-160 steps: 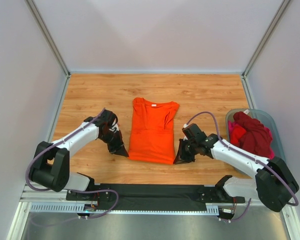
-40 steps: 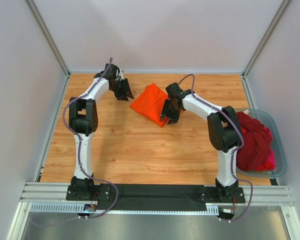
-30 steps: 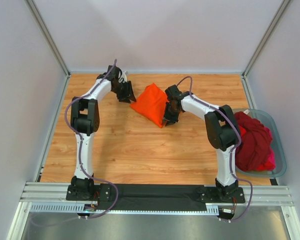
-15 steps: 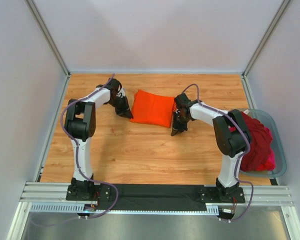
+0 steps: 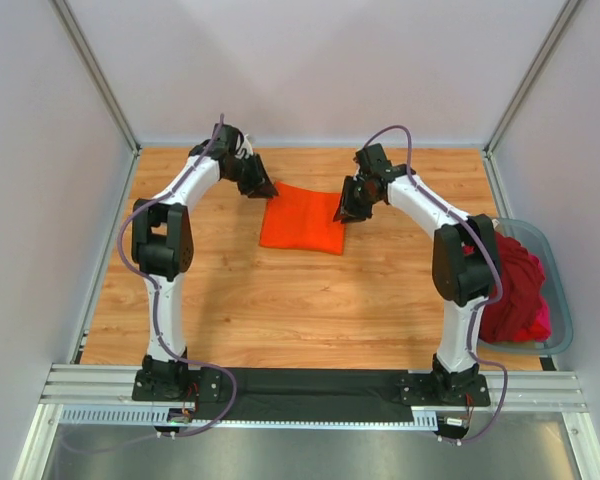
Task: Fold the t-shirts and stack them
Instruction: Fold the tshirt
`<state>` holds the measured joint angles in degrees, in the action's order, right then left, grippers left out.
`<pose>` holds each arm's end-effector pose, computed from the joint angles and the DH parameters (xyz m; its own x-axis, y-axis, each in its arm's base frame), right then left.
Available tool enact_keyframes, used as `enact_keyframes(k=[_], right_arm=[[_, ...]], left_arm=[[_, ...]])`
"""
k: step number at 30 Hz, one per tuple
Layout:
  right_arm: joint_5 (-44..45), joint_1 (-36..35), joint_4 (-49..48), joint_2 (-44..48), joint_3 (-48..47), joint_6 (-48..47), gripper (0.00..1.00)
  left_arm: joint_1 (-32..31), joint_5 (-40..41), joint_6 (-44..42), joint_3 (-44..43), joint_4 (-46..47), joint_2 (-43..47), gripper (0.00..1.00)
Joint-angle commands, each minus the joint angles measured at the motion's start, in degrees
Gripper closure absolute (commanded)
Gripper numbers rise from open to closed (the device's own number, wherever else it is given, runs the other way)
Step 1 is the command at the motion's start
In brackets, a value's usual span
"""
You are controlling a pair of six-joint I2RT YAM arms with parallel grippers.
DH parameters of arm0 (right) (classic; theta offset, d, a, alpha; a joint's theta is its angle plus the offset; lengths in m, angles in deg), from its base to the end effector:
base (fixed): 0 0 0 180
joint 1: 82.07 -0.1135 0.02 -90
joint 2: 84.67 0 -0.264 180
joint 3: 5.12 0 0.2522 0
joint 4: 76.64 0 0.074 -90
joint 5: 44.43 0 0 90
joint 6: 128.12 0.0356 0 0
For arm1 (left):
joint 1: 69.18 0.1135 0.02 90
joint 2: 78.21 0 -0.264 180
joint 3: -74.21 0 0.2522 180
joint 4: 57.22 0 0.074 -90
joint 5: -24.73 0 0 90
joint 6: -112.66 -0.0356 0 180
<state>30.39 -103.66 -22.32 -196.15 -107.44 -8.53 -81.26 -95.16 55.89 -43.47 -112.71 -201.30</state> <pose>0.3816 0.1610 0.2221 -0.9525 0.1356 -0.2726 0.0075 0.9055 0.4242 0.4522 -0.1149 0.2193 -0.9440 -0.2838 -0.1682 -0.1182 0.7669 -0.6307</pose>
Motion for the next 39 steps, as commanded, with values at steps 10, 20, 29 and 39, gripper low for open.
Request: enact_keyframes(k=[10,20,29,39], right_arm=[[-2.3,4.6,-2.2,-14.2,-14.3,-2.3,0.74],[1.8,5.9,-3.7,-10.3,-11.7,-0.3,0.56],[8.9,5.0,-4.5,-13.0,-14.5,2.3,0.47],[10.6,4.3,-2.4,-18.9,-21.3,2.5,0.48]], left_arm=[[0.5,-11.6,13.1,-8.7,28.1,-15.8,0.7],[2.3,-11.5,21.1,-12.7,34.8,-17.5,0.67],[1.8,-9.9,15.8,-7.0,29.1,-9.5,0.65],[2.3,-0.3,0.7,-4.3,11.2,-5.6,0.65]])
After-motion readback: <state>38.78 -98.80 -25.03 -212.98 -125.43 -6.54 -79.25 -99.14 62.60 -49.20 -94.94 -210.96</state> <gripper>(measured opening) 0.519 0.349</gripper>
